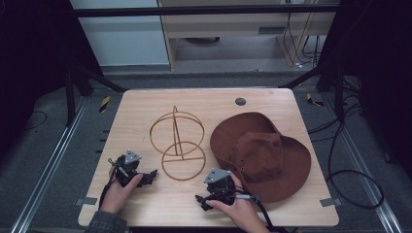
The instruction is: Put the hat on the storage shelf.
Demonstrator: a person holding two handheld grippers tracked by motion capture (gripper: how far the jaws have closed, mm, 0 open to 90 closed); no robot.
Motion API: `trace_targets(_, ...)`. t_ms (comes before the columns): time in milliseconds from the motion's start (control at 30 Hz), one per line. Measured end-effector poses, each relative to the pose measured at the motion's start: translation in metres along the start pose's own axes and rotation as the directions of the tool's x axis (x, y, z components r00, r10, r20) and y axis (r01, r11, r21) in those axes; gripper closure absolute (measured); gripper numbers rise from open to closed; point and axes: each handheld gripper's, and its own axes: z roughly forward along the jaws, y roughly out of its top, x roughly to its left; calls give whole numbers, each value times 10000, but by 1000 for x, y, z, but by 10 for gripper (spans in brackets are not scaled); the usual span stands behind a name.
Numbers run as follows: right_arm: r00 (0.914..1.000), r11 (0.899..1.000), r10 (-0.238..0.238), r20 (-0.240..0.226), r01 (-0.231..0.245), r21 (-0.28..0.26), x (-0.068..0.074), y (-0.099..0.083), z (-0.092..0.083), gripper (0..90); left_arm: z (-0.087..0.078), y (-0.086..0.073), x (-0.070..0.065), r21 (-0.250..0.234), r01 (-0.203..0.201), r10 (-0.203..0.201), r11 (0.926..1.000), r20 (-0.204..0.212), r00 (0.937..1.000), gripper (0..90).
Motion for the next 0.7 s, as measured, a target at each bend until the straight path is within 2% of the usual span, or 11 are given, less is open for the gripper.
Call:
trace_targets(400,10000,10000,-1,-6,1,-6,1,-1,-1,70,0,0,0,0,3,-3,10000,9,10000,0)
trace_targets(500,10000,9999,-40,50,39,168,3,0,-4,109,0,0,0,-3,8,-8,10000,0,10000,0)
trace_targets(567,9998,9995,-179,134,176,263,5,2,-7,121,0,0,0,-3,2,-2,10000,7,10000,0)
trace_targets(600,9992,9993,-367,181,366,62,9,7,-19,122,0,0,0,-1,3,-3,10000,8,10000,0)
trace_targets(633,9992,9993,-367,181,366,62,9,7,-19,122,0,0,0,-1,3,-3,10000,8,10000,0)
trace_targets(667,9995,9994,-304,-69,303,-173,10,14,-31,121,0,0,0,1,3,-3,10000,7,10000,0)
trace_targets(700,9993,9991,-348,-105,345,-257,10,17,-37,121,0,0,0,-4,5,-5,10000,8,10000,0)
